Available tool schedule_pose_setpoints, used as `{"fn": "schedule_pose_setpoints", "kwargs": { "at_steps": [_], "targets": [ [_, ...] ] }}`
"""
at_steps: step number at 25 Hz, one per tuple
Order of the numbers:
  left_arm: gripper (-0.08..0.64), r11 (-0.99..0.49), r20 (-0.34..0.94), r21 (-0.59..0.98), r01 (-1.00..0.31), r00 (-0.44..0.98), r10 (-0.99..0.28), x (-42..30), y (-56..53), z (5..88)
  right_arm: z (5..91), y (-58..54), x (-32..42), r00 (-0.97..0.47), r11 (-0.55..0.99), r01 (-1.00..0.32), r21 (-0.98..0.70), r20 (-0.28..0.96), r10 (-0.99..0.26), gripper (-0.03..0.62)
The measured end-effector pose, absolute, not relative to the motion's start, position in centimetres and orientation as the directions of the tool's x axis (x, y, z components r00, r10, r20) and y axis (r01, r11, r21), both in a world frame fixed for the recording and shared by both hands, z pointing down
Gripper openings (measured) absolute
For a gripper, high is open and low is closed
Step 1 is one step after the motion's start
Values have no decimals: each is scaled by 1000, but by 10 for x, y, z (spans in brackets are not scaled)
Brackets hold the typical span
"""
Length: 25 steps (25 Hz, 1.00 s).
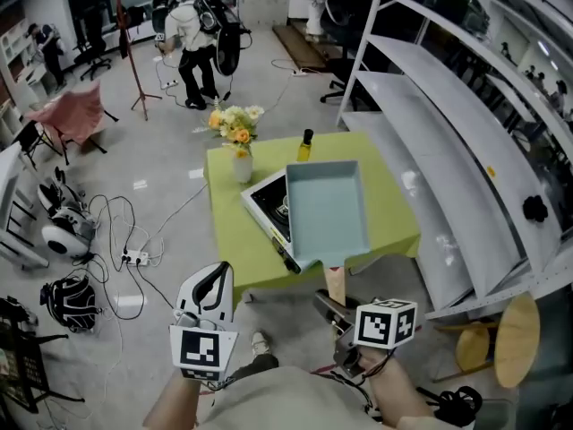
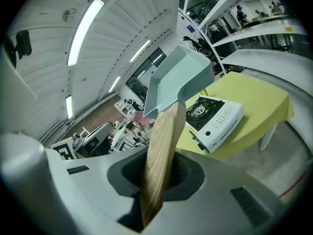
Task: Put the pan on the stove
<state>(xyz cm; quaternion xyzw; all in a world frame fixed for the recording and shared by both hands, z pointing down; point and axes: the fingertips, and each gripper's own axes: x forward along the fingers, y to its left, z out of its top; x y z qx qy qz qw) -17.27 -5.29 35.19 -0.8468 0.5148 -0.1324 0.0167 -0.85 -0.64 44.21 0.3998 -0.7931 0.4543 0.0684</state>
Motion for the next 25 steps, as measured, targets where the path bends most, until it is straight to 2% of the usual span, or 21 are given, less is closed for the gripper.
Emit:
{"fn": "schedule_pose_setpoints", "kwargs": {
  "at_steps": [13, 25],
  "targets": [
    [6, -505, 229, -92, -858, 476, -849, -183, -133, 381, 476, -79, -31, -660, 199, -704, -682, 523, -539, 54],
    [6, -498, 287, -69, -865, 461, -840, -162, -176, 415, 528, -114, -28, -731, 213, -661, -719, 554, -399, 54]
  ]
}}
